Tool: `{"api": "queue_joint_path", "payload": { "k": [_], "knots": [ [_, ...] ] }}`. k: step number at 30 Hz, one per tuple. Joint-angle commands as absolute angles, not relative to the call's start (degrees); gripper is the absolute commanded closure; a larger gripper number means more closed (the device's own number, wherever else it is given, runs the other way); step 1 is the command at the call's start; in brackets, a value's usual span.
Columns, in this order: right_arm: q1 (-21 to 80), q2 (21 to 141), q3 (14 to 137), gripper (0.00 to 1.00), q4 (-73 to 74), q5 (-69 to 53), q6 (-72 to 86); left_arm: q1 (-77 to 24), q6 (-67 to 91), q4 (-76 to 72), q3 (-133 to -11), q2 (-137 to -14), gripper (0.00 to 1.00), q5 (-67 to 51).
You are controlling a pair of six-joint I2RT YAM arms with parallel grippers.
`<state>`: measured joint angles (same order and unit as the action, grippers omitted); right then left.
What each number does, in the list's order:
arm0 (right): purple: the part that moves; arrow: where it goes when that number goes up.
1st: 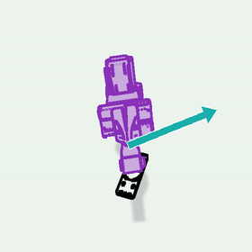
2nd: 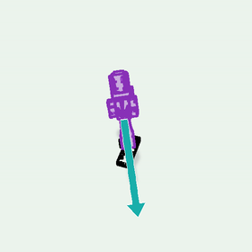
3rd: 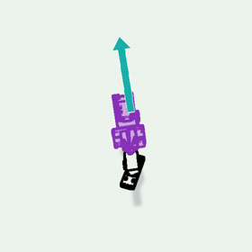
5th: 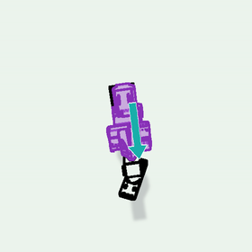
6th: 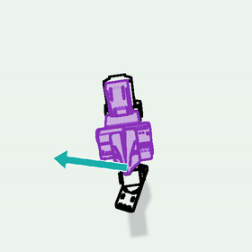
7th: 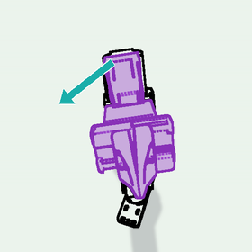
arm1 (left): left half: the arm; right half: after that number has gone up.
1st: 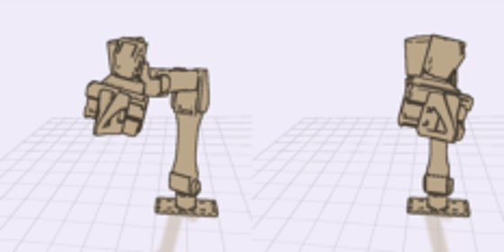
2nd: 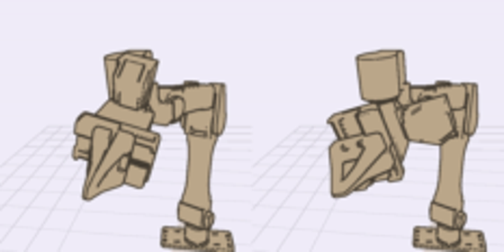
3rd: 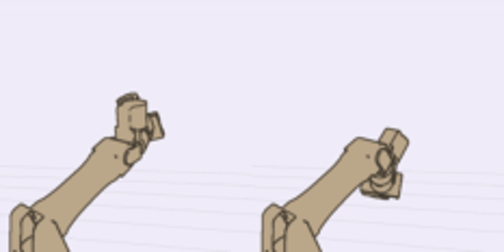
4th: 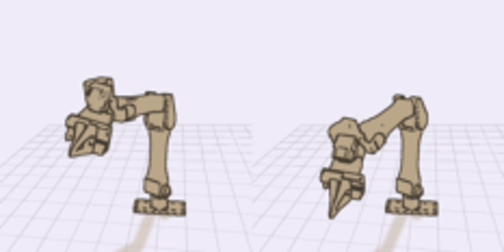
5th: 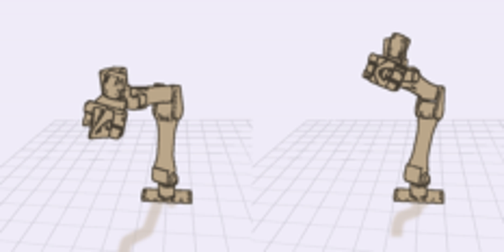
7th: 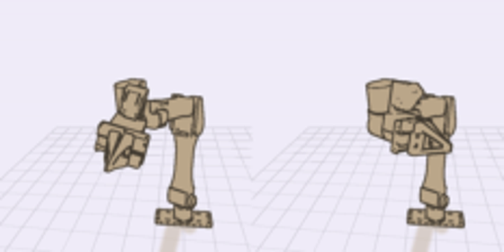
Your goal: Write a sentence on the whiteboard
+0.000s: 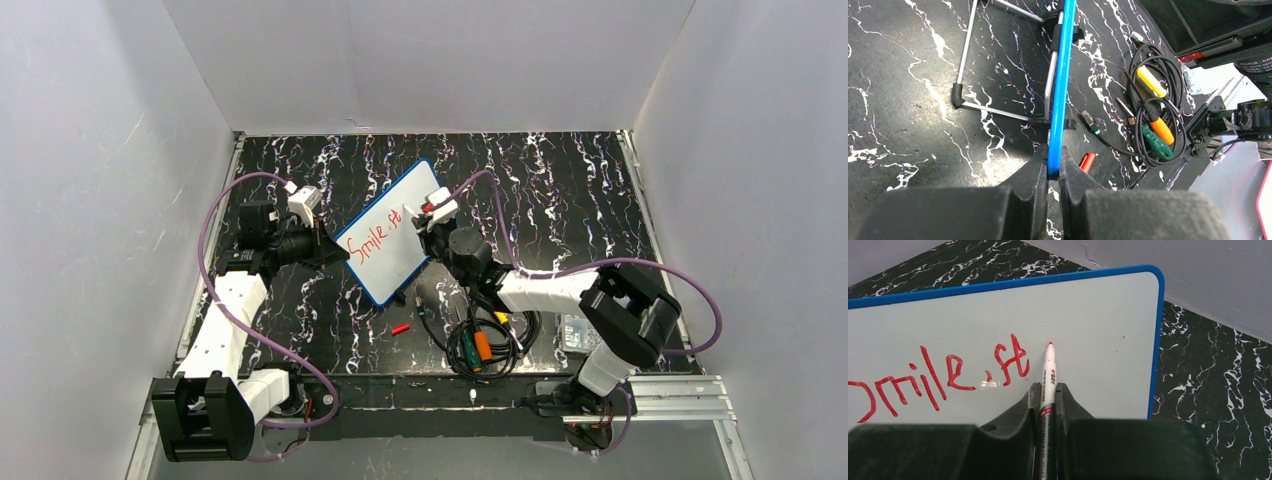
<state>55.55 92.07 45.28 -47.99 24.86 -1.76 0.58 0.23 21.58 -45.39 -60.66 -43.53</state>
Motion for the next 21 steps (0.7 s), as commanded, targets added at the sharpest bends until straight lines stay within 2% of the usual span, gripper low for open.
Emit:
{"api": "queue_joint_path", "payload": {
  "k": [1, 21],
  "knots": [
    [55.2, 92.7, 48.4, 0.99, -50.9, 23.5, -2.3, -0.1, -2.2, 25.7, -45.9, -61.7, 1.00, -42.5],
    [55.9, 91.9, 42.3, 0.99, -50.7, 21.0, 1.4, -0.1, -2.2, 25.7, -46.0, -61.8, 1.00, -42.1]
  ]
}}
